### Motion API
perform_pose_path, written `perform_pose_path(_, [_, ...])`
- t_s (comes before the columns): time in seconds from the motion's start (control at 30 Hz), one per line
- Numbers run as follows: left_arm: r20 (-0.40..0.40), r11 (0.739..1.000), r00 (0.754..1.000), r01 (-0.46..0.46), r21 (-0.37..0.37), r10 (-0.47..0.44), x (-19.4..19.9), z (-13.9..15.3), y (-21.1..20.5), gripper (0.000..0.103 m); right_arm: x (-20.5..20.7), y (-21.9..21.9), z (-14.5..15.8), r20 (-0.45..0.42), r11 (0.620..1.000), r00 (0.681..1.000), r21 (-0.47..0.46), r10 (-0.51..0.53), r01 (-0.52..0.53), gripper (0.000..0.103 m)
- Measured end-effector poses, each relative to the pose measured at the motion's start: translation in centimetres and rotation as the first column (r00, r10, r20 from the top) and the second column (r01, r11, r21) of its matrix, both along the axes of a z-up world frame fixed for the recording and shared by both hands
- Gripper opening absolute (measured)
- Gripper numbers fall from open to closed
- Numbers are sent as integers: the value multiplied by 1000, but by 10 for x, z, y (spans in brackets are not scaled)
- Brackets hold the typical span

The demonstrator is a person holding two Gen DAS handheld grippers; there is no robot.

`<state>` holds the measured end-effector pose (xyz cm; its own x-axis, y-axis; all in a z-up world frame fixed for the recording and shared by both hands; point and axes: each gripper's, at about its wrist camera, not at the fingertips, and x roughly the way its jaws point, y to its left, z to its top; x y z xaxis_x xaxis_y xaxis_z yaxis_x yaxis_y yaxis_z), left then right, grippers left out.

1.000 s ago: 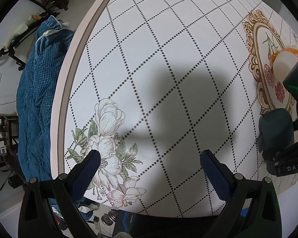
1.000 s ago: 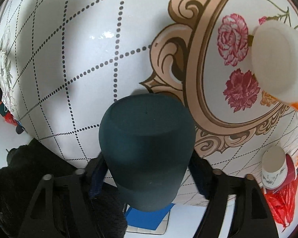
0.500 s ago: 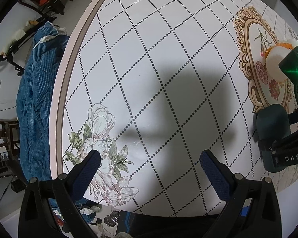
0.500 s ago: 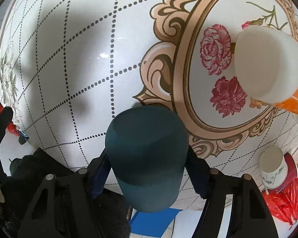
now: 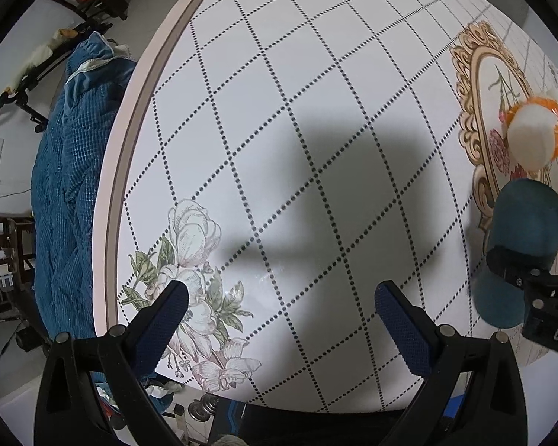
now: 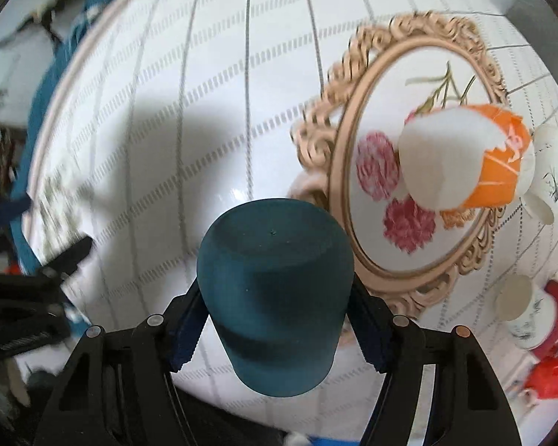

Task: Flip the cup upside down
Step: 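Lift and rotate the green cup, set it rim-down beside the plate, release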

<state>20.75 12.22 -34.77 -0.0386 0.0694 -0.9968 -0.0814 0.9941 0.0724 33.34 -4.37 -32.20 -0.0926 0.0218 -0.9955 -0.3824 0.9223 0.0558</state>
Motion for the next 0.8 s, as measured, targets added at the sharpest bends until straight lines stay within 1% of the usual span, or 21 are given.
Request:
perform_pose_path(0.07, [2, 1000, 1000, -9, 2, 9, 3, 0, 3, 103, 1, 2, 8, 56, 997, 997, 55, -57, 53, 72])
perform_pose_path(0.17, [6, 1000, 1000, -18, 7, 18, 10, 0, 8, 103, 8, 4, 19, 172, 988, 978, 116, -119, 100, 72])
perform_pose_path(0.23, [7, 1000, 1000, -22, 14, 22, 13, 0, 11, 103, 13, 6, 27, 263, 984, 954, 140, -143, 109, 72])
perform_pose_path(0.27, [9, 1000, 1000, -22, 16, 22, 14, 0, 11, 103, 13, 7, 28, 318, 983, 936, 151, -153, 109, 72])
perform_pose_path(0.3, [11, 1000, 1000, -22, 20, 22, 15, 0, 11, 103, 13, 6, 37, 351, 982, 923, 155, -156, 107, 72])
perform_pose_path(0.37, [15, 1000, 1000, -19, 23, 18, 17, -1, 11, 103, 15, 7, 35, 397, 981, 904, 165, -158, 99, 72])
perform_pose_path(0.43, [15, 1000, 1000, -15, 26, 15, 17, -3, 10, 103, 12, 12, 25, 418, 982, 895, 166, -154, 91, 72])
perform_pose_path(0.57, [13, 1000, 1000, -1, 27, 0, 18, -7, 11, 103, 3, 10, 20, 439, 981, 886, 176, -147, 76, 72])
perform_pose_path(0.73, [11, 999, 999, 30, 31, -30, 17, -9, 5, 103, -9, 16, 12, 440, 983, 887, 167, -141, 73, 72])
perform_pose_path(0.8, [19, 999, 999, 44, 21, -44, 17, -8, 2, 103, -13, 15, 12, 428, 982, 891, 169, -152, 86, 72])
